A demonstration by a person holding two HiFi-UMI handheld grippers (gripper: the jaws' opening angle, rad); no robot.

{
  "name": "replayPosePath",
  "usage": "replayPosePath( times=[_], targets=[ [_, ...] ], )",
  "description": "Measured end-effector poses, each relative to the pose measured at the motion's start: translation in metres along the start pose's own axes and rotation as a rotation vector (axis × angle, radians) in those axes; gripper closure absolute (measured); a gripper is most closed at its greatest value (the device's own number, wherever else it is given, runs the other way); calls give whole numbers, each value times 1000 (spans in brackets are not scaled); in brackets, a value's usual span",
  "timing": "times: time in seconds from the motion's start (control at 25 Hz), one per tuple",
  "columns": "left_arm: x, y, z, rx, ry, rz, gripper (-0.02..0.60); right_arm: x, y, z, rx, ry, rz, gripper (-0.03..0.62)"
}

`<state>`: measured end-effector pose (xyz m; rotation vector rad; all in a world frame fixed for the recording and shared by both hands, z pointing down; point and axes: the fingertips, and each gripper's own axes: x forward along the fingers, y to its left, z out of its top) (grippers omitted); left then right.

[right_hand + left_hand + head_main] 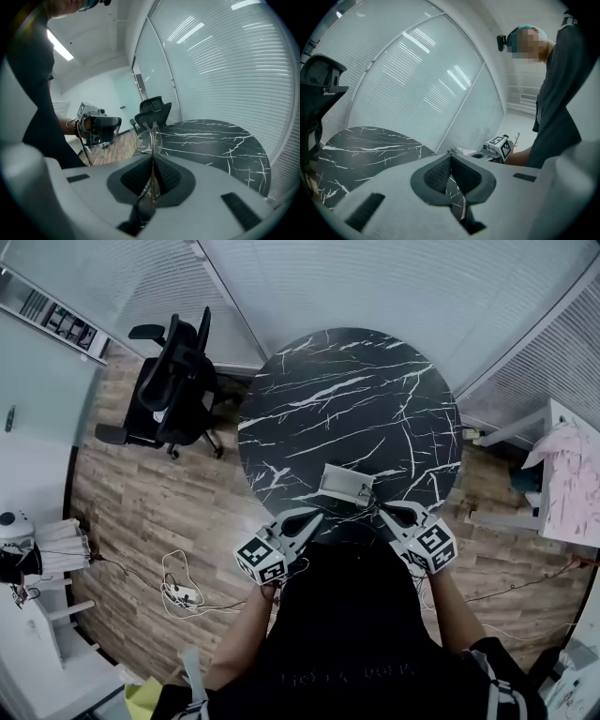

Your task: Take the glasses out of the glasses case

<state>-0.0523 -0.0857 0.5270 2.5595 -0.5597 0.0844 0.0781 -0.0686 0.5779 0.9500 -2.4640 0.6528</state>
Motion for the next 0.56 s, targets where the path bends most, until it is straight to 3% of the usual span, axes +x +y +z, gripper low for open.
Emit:
replayPosePath(
  times=[0.56],
  targets=[
    [8, 1, 1, -5, 3, -6, 563, -31, -4, -2, 39, -79, 4, 556]
  ],
)
